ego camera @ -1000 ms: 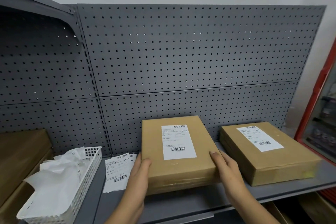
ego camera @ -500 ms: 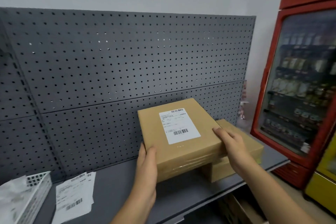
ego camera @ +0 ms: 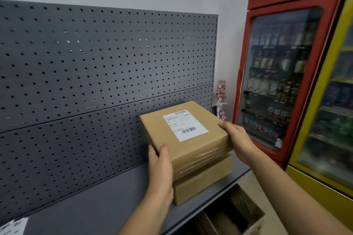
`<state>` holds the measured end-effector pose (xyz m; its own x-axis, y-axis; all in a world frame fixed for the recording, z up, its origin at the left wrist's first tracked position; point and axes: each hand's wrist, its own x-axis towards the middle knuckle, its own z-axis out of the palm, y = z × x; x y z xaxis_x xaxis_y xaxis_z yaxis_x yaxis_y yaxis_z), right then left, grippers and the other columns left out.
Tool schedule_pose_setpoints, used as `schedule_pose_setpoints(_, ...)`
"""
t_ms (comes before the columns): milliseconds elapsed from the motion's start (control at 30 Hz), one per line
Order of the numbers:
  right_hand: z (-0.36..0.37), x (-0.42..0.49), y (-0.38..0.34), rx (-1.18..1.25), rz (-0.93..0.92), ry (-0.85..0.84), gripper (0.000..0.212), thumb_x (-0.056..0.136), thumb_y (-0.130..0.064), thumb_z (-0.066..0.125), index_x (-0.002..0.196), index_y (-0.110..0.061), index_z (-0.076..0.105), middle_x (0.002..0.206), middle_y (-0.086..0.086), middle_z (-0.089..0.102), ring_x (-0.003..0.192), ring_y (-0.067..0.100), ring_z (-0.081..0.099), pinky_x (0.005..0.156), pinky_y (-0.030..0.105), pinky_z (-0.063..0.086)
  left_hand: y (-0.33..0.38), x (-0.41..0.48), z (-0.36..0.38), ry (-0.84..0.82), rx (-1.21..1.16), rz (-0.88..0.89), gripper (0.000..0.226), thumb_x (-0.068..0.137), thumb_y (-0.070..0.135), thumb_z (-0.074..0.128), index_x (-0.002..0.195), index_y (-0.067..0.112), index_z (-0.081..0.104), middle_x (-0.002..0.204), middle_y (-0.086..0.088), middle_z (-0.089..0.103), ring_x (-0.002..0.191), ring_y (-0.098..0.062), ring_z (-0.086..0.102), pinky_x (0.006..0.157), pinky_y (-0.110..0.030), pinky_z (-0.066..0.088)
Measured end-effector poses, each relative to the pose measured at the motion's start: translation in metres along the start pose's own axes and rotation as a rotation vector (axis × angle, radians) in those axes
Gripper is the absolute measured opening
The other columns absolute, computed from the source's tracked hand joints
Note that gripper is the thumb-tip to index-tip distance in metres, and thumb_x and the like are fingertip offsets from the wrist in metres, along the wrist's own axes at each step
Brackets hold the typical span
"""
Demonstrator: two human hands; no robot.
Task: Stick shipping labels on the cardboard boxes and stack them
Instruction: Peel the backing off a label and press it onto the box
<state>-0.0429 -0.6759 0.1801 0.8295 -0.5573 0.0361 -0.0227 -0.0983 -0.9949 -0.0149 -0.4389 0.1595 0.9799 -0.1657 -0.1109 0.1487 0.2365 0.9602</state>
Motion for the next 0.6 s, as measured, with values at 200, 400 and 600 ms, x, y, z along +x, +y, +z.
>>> schedule_pose_setpoints(200, -0.011, 0.026, 0.018, -0.052, 0.08, -0.007, 0.034, 0.1, -0.037, 0.056, 0.077, -0.014, 0.065, 0.076, 0.002, 0.054, 0.073, 0.017, 0.048, 0.066, 0.034, 0.031, -0.022, 0.014, 0.022, 0.038, 0.048, -0.071, 0.076, 0.086, 0.048, 0.053, 0.157, 0.037, 0.029, 0.145, -0.002, 0.057, 0.126, -0.025, 0.06, 0.113, -0.052, 0.046)
schedule_pose_setpoints(400, 0.0, 0.039, 0.038, -0.041, 0.071, -0.028, 0.04, 0.099, -0.04, 0.059, 0.105, -0.005, 0.076, 0.094, 0.007, 0.066, 0.089, 0.019, 0.058, 0.078, 0.035, 0.039, -0.025, 0.027, 0.013, 0.081, 0.112, -0.068, 0.052, 0.102, 0.028, 0.047, 0.153, 0.019, 0.039, 0.131, -0.007, 0.066, 0.11, -0.023, 0.067, 0.095, -0.041, 0.055)
schedule_pose_setpoints(600, -0.001, 0.045, 0.052, -0.033, 0.02, -0.021, 0.036, 0.099, -0.039, 0.057, 0.095, -0.008, 0.075, 0.089, 0.002, 0.064, 0.088, 0.019, 0.056, 0.078, 0.036, 0.037, -0.031, 0.03, 0.006, 0.05, 0.137, -0.044, 0.049, 0.103, 0.029, 0.048, 0.151, 0.021, 0.042, 0.128, -0.001, 0.069, 0.108, -0.016, 0.069, 0.082, -0.032, 0.054)
